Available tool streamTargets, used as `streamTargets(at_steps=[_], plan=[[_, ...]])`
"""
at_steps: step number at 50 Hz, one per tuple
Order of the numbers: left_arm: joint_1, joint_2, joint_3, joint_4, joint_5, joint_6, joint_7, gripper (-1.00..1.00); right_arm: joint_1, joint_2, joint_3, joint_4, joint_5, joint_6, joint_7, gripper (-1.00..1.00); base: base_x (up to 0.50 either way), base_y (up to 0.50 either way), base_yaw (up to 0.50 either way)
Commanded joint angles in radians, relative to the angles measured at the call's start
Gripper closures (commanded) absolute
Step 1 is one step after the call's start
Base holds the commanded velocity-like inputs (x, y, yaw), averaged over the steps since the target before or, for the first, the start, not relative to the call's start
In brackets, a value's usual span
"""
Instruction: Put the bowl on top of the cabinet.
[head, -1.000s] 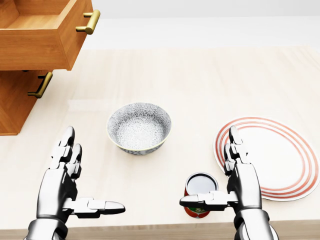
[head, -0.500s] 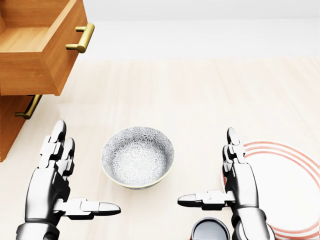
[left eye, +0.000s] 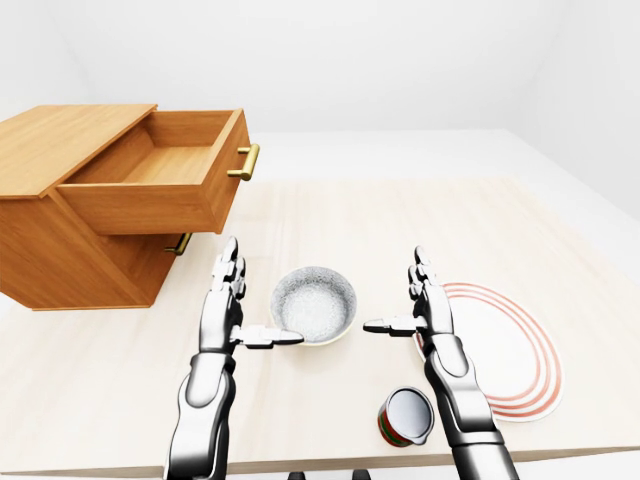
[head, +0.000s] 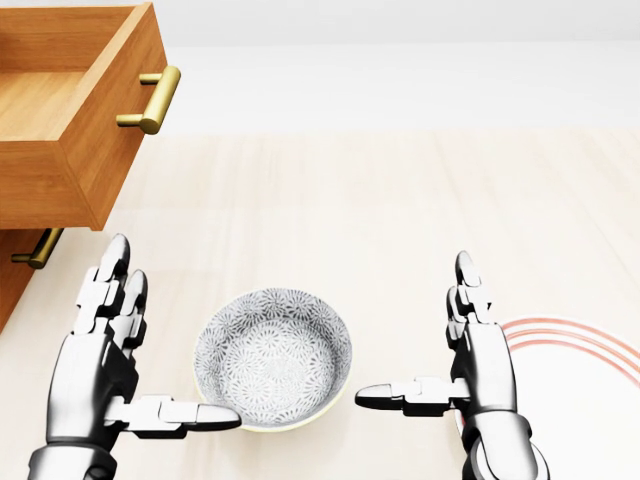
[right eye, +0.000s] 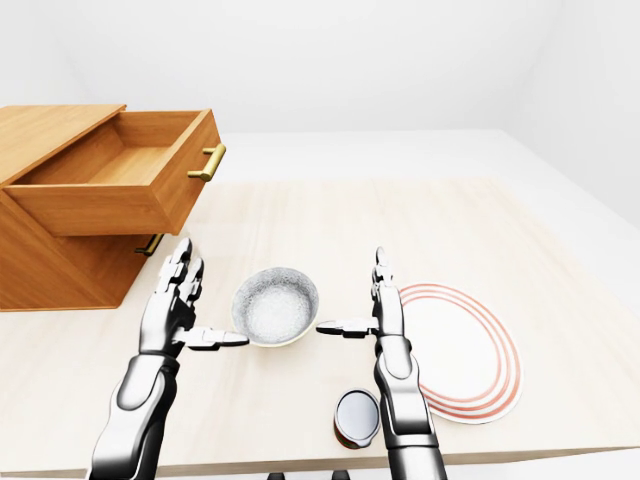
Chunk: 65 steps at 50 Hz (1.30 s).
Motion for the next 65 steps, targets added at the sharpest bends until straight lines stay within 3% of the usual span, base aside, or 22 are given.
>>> streamTargets(at_steps=[1,3,5,7,9,10,12,21,27,34,41,51,54,55,62,63,65], plan=[[0.017,0.003,-0.01,-0.015,0.039,0.0,0.002,-1.0,-0.003,0.0,-0.001,0.015,0.001,-0.011,-0.005,-1.0,0.0,0.0,0.0],[0.031,0.002,-0.021,-0.014,0.086,-0.046,0.019,-1.0,-0.004,0.0,-0.001,0.015,0.002,-0.011,-0.006,-1.0,0.0,0.0,0.0],[0.046,0.0,-0.032,-0.034,0.101,-0.045,0.015,-1.0,-0.003,0.0,0.001,0.014,0.002,-0.01,-0.007,-1.0,0.0,0.0,0.0],[0.063,-0.001,-0.051,-0.041,0.149,-0.107,0.032,-1.0,-0.006,0.0,0.0,0.022,0.003,-0.015,-0.006,-1.0,0.0,0.0,0.0],[0.082,-0.002,-0.069,-0.057,0.185,-0.148,0.042,-1.0,-0.011,0.0,0.0,0.033,0.003,-0.02,-0.006,-1.0,0.0,0.0,0.0],[0.083,-0.003,-0.07,-0.058,0.187,-0.15,0.042,-1.0,-0.011,0.0,0.0,0.034,0.003,-0.021,-0.006,-1.0,0.0,0.0,0.0],[0.093,-0.002,-0.089,-0.066,0.218,-0.175,0.05,-1.0,-0.016,0.0,0.001,0.048,0.001,-0.028,-0.007,-1.0,0.0,0.0,0.0],[0.134,0.002,-0.164,-0.041,0.357,-0.175,0.126,-1.0,-0.018,-0.002,-0.002,0.055,0.005,-0.03,-0.004,-1.0,0.0,0.0,0.0],[0.157,0.016,-0.193,-0.022,0.46,-0.175,0.199,-1.0,-0.02,-0.003,-0.004,0.059,0.007,-0.03,-0.005,-1.0,0.0,0.0,0.0],[0.18,0.024,-0.224,-0.029,0.532,-0.175,0.233,-1.0,-0.02,-0.003,-0.005,0.059,0.008,-0.03,-0.005,-1.0,0.0,0.0,0.0],[0.17,0.024,-0.244,0.005,0.6,-0.175,0.284,-1.0,-0.024,-0.003,-0.004,0.066,0.008,-0.033,-0.004,-1.0,0.0,0.0,0.0],[0.105,0.02,-0.235,0.14,0.785,-0.175,0.456,-1.0,-0.027,-0.004,-0.005,0.072,0.008,-0.035,-0.003,-1.0,0.0,0.0,0.0],[0.101,0.019,-0.235,0.155,0.804,-0.175,0.477,-1.0,-0.027,-0.004,-0.004,0.073,0.008,-0.036,-0.002,-1.0,0.0,0.0,0.0],[0.09,0.017,-0.234,0.171,0.865,-0.175,0.531,-1.0,-0.029,-0.004,-0.005,0.076,0.008,-0.036,-0.002,-1.0,0.0,0.0,0.0],[0.078,0.011,-0.255,0.198,0.921,-0.175,0.573,-1.0,-0.024,-0.005,-0.005,0.064,0.009,-0.031,-0.001,-1.0,0.0,0.0,0.0],[0.071,0.015,-0.269,0.247,1.002,-0.175,0.602,-1.0,-0.021,-0.007,-0.009,0.06,0.013,-0.031,0.002,-1.0,0.0,0.0,0.0],[0.068,0.02,-0.278,0.266,1.031,-0.175,0.602,-1.0,-0.018,-0.007,-0.01,0.053,0.014,-0.03,0.002,-1.0,0.0,0.0,0.0]])
